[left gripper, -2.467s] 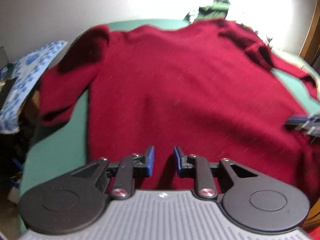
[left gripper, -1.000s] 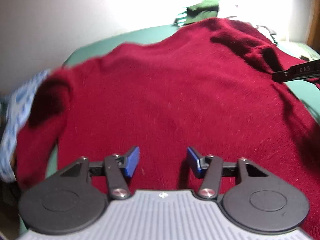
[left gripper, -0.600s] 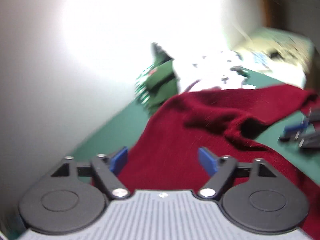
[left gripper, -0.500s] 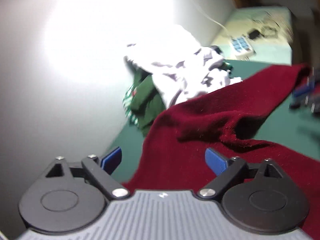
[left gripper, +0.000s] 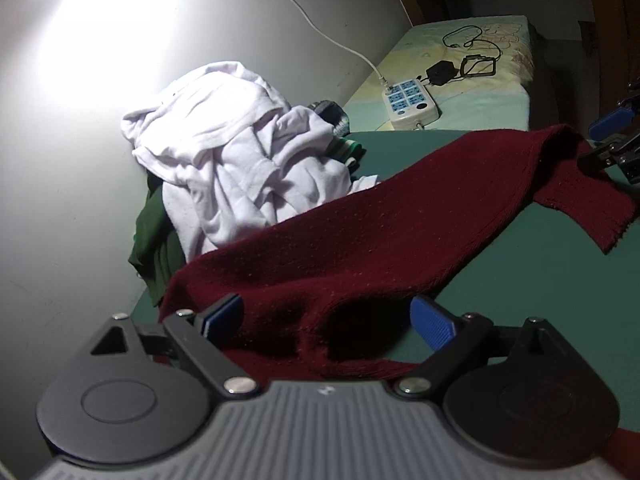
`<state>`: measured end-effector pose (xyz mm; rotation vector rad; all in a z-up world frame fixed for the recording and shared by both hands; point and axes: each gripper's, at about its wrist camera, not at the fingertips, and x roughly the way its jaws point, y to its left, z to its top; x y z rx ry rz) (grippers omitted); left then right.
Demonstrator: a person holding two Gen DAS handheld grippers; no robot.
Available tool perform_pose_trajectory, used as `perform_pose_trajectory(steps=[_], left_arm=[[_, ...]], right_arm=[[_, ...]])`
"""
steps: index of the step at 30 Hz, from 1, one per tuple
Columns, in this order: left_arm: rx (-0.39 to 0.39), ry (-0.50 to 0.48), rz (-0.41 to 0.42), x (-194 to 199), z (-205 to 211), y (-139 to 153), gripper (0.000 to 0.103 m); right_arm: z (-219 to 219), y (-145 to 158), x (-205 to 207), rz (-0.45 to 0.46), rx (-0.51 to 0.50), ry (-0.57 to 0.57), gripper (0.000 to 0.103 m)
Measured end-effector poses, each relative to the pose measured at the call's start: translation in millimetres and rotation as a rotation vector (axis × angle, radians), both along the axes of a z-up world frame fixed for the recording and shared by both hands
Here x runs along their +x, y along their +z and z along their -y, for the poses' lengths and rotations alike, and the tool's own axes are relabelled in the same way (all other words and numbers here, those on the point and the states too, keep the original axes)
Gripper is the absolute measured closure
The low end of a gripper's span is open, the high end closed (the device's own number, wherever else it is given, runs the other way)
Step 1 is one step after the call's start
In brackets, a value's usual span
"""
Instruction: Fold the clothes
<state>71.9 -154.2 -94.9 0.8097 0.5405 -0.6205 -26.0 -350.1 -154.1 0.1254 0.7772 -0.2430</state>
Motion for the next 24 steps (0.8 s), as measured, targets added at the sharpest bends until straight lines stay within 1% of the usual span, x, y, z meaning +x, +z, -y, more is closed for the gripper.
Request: perform_pose_trajectory(steps=[3,6,7,8,10,11,14,16,18,21,22,24], left_arm=[[0.043,-0.009,0.015,2.0,2.3,-9.9,0.011],[0.053,-0.011,0.028,6.9,1.4,-16.0,0.011],[0.052,-0.014,0.033,8.2,2.0,-17.6,0.011],[0.050,-0.017,0.037,8.6,3.7,-18.8,0.011],[0.046,-0.019,0.043,9.7,8.7,-21.5,0.012],[0.045,-0.017,0.043,10.4,11.0,-23.6,0.013],[0.042,-0.004,0.032,10.9,13.8,-31.9,0.019],[0.037,0.004,0.021,10.2,14.4,-37.0,0.019],[0.009,0.002,0.019,4.3,11.0,-33.3,0.016],[-0.055,-0.011,0.019,-9.9,2.0,-17.9,0.012],[-0.068,-0.018,0.028,-15.4,-1.2,-12.5,0.011],[-0.088,-0.029,0.045,-25.6,-7.3,-2.6,0.005]], right_arm=[[1.4,-4.0,4.8,0.009,0.050,-0.038,0.061],[2.5,-4.8,5.5,0.021,0.063,-0.062,0.063],[2.8,-5.0,5.6,0.025,0.066,-0.069,0.068],[2.4,-5.3,5.8,0.032,0.065,-0.073,0.081],[3.5,-5.6,6.4,0.048,0.069,-0.078,0.094],[4.6,-4.7,6.9,0.055,0.071,-0.096,0.098],[12.6,5.8,5.4,0.112,0.099,-0.175,0.098],[15.8,18.7,5.6,0.170,0.098,-0.211,0.098],[16.5,32.5,8.4,0.231,0.093,-0.221,0.098],[12.9,51.5,16.1,0.316,0.099,-0.201,0.098],[9.7,56.4,19.2,0.344,0.100,-0.180,0.098],[-2.5,63.5,26.8,0.392,0.085,-0.112,0.098]])
